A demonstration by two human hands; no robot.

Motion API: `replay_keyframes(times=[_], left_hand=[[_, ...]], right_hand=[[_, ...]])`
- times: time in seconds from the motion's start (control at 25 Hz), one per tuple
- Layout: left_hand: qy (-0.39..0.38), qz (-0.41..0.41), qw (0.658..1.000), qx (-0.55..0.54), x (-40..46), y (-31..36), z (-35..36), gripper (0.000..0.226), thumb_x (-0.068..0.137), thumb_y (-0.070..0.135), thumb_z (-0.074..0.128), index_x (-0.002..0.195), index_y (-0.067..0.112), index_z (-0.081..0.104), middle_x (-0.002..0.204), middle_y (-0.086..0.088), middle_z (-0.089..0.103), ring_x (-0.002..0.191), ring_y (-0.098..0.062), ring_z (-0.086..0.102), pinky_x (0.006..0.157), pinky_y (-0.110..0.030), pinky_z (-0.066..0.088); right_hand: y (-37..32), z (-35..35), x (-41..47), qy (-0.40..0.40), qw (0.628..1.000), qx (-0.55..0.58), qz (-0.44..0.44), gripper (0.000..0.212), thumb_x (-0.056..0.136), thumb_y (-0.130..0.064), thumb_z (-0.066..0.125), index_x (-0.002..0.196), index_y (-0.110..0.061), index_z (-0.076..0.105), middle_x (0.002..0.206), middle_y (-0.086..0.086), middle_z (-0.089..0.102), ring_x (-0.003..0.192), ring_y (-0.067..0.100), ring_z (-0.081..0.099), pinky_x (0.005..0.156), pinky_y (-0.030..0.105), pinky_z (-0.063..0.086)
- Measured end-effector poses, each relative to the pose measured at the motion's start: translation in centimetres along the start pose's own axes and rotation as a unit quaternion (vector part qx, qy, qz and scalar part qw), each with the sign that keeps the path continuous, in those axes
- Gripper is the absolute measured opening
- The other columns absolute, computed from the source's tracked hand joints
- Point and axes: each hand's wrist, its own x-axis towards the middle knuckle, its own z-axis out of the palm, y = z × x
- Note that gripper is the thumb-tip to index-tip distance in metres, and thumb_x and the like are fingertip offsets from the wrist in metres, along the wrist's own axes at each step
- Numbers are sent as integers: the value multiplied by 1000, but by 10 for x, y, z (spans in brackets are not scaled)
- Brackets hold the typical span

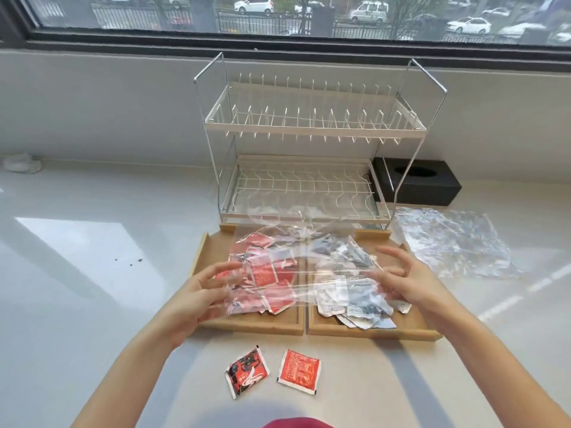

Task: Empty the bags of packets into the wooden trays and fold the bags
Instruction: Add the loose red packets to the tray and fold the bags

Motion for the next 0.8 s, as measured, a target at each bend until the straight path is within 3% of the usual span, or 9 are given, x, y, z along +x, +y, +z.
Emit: replay_keyframes(times=[0.12, 0.24, 0.36, 0.4, 0.48, 0.56, 0.64, 0.72, 0.8], left_hand=[[-21, -48, 998, 19, 1, -23, 8, 49, 85, -12, 41, 116, 24, 55, 100, -5, 51, 70, -13, 54, 62, -23, 46], [-24, -73, 997, 23, -1, -34, 13, 40, 85, -8, 47, 109, 23, 51, 115, -4, 53, 85, -20, 59, 69, -28, 52], [51, -68, 996, 23, 3, -39, 15, 16, 87, 16, 56, 102, 17, 50, 114, -10, 58, 92, -17, 57, 73, -29, 47], [74, -75, 994, 25, 7, -42, 15, 18, 87, 27, 55, 101, 16, 50, 110, -8, 60, 91, -14, 58, 71, -28, 47], [105, -104, 989, 6, 18, -45, 16, 28, 88, 42, 48, 101, 18, 51, 102, -3, 63, 91, -14, 61, 70, -29, 46], [126, -131, 983, -34, 26, -47, 19, 32, 89, 48, 42, 99, 20, 52, 90, -2, 66, 85, -17, 63, 70, -32, 44], [146, -141, 979, -26, 32, -50, 25, 37, 89, 51, 38, 95, 19, 55, 81, -2, 64, 75, -15, 60, 63, -30, 43], [167, -137, 976, 27, 35, -53, 30, 42, 89, 53, 37, 106, 19, 55, 82, -1, 59, 71, -12, 56, 56, -27, 41], [174, -119, 976, 45, 38, -55, 33, 43, 89, 53, 38, 110, 19, 53, 87, 0, 58, 71, -12, 60, 50, -25, 40]], right_hand=[[29, 5, -3, -29, 999, -3, 42, 49, 83, 1, 59, 127, -16, 46, 78, 2, 64, 60, 11, 57, 53, 16, 46], [46, 11, -5, -67, 995, -26, 72, 52, 84, 10, 51, 128, -16, 43, 93, -3, 67, 63, 11, 56, 57, 19, 45], [53, 13, -5, -89, 992, -27, 82, 57, 82, 13, 51, 130, -15, 40, 96, -1, 65, 77, 12, 61, 53, 12, 47], [54, 12, -5, -99, 991, -28, 80, 59, 81, 13, 53, 131, -16, 39, 98, 0, 65, 81, 13, 63, 54, 11, 48], [56, 12, -6, -130, 987, -57, 79, 61, 80, -3, 64, 131, -24, 38, 104, -2, 65, 90, 14, 65, 70, 15, 51], [56, 14, -3, -134, 983, -87, 96, 53, 79, -40, 63, 126, -31, 40, 104, -3, 68, 98, 12, 65, 90, 28, 49], [54, 18, 7, -84, 986, -18, 141, 46, 82, -54, 48, 117, -24, 47, 99, 0, 70, 92, 15, 66, 90, 34, 49], [52, 22, 22, -5, 987, 37, 156, 43, 91, -47, 40, 114, -12, 50, 100, 5, 65, 83, 16, 64, 77, 29, 51], [49, 23, 38, 51, 988, 23, 142, 45, 94, -39, 40, 116, -1, 51, 103, 10, 61, 85, 19, 61, 75, 25, 49]])
